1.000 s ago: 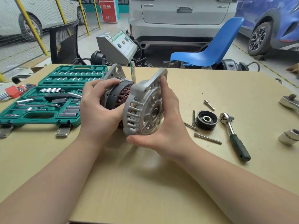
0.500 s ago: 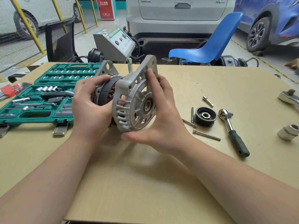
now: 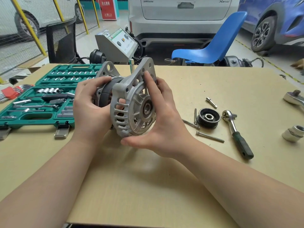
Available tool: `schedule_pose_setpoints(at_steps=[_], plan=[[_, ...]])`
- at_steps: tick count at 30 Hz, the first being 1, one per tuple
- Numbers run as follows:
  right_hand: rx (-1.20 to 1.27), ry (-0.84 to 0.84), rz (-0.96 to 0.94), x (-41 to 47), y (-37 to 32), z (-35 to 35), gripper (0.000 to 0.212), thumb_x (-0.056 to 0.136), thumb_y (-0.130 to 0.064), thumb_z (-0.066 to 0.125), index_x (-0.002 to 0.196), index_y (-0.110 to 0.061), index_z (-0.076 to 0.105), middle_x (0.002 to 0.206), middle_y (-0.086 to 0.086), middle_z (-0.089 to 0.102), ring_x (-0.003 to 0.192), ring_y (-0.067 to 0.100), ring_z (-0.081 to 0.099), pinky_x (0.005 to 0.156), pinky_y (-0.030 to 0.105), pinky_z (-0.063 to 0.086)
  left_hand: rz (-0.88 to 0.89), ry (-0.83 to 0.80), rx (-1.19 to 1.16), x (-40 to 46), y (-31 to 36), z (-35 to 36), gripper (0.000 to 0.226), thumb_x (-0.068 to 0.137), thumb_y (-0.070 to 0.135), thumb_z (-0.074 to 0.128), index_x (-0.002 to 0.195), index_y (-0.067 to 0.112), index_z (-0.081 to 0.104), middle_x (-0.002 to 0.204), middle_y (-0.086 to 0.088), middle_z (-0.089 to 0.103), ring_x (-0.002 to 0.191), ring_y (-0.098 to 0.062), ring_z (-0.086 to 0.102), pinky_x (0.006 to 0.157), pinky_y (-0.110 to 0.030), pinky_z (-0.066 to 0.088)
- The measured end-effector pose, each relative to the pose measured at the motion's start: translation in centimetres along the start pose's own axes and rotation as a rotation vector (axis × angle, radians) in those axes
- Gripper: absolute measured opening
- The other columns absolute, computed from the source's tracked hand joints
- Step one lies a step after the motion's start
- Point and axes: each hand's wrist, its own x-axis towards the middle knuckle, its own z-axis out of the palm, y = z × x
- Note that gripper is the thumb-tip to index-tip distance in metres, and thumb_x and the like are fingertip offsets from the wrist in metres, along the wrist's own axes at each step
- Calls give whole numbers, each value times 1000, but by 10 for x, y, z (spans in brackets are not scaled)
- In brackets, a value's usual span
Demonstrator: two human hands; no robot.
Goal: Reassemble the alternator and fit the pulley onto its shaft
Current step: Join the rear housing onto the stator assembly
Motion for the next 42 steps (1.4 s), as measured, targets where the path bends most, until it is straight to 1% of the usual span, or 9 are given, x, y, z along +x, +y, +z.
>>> schedule_pose_setpoints(at_steps=[8,17,22,25,27,29,31,37,42], plan=[[-67,11,24,5,-2,-3,142,50,-61,93,161,-54,4,168,5,10,158,25,18,125,49,30,7,-23,-3,-1,0,0,53,74,42,83,125,34,73,127,-5,62,111,4,61,91,-8,47],[-49,1,21,5,1,-5,142,51,-56,96,161,-54,7,169,1,7,159,21,13,126,48,29,18,-17,-20,0,-3,1,48,77,40,83,123,33,73,128,-8,64,115,1,62,96,-12,48],[-29,-11,30,4,0,-5,142,50,-58,96,161,-54,7,169,4,8,159,23,18,125,48,31,52,-18,-48,3,-9,1,46,77,39,84,121,45,71,125,-2,64,117,-6,64,100,-18,49],[-16,-24,30,2,1,-3,142,49,-61,94,160,-56,7,168,4,11,157,25,21,125,49,32,44,-9,-77,3,-13,0,45,78,39,86,119,50,72,125,5,64,120,-12,66,103,-26,53],[-24,-47,37,0,4,0,141,49,-62,93,159,-59,6,168,3,10,157,26,21,125,49,32,8,17,-105,5,-16,-1,44,78,39,88,118,51,74,126,7,65,122,-16,67,108,-38,55],[-23,-59,62,0,7,2,141,49,-61,93,159,-58,6,168,2,9,157,25,21,125,49,31,-42,37,-131,7,-19,-4,45,76,39,89,116,51,75,130,4,68,122,-22,69,107,-51,56],[-6,-50,87,2,9,3,141,50,-60,95,160,-55,6,168,2,10,158,24,20,126,47,31,-77,43,-140,9,-21,-6,46,74,41,90,117,49,76,131,0,69,119,-25,71,105,-55,57],[47,40,43,5,6,3,141,50,-54,98,161,-51,10,165,7,17,155,23,26,124,46,35,-43,10,-108,7,-22,-4,48,76,42,92,121,46,75,132,2,68,123,-23,68,106,-54,56],[12,55,28,4,1,2,139,50,-61,94,160,-54,10,166,6,15,156,26,25,124,48,34,21,-9,-87,6,-22,-1,46,79,38,89,123,47,74,130,-2,68,124,-20,67,107,-47,56]])
